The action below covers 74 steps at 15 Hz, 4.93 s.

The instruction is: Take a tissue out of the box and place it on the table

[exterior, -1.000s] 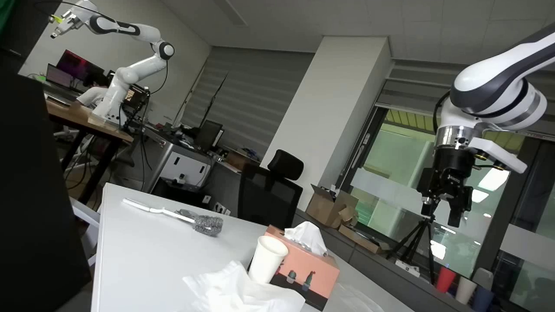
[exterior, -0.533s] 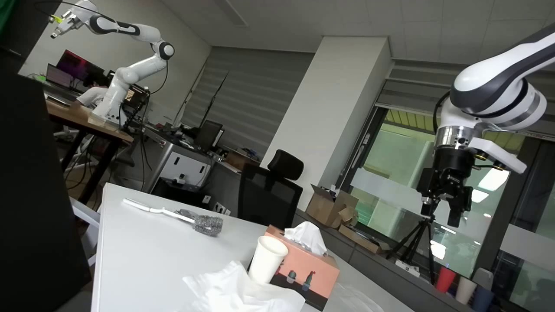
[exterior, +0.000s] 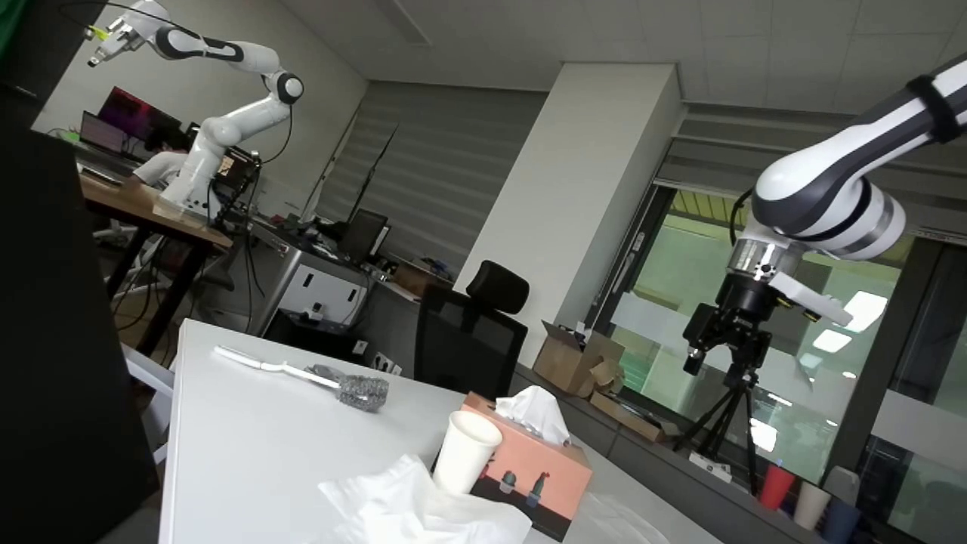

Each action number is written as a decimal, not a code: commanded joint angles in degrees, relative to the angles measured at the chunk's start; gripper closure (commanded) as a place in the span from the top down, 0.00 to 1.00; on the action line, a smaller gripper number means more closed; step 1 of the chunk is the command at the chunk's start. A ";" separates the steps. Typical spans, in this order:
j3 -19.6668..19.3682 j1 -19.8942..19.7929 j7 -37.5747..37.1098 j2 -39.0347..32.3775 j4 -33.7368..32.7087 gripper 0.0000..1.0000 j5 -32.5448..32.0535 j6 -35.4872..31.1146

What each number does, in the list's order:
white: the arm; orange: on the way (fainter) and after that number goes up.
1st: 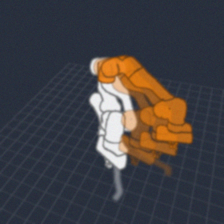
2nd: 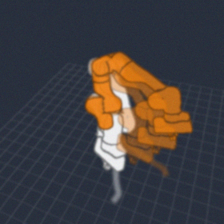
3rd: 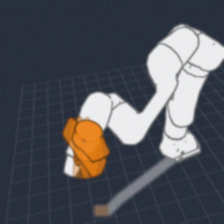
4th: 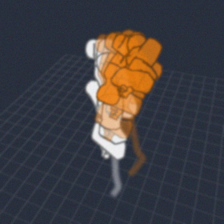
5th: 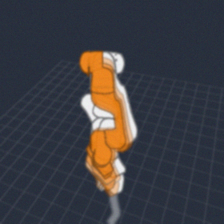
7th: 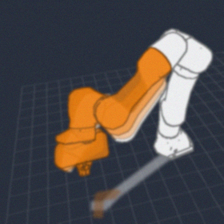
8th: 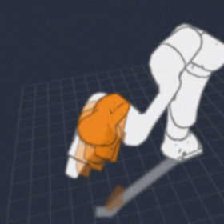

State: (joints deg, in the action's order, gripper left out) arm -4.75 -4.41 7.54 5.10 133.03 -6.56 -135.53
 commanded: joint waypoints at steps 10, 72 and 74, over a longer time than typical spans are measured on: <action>6.27 -4.00 24.17 -34.35 -39.52 1.00 14.45 14.45; 10.43 -13.85 35.01 -74.48 -114.14 0.00 20.70 48.60; 9.38 -15.08 33.91 -70.96 -108.20 0.00 20.68 45.83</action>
State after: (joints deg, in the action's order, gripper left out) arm 5.95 -18.29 45.18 -67.06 23.75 14.70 -88.52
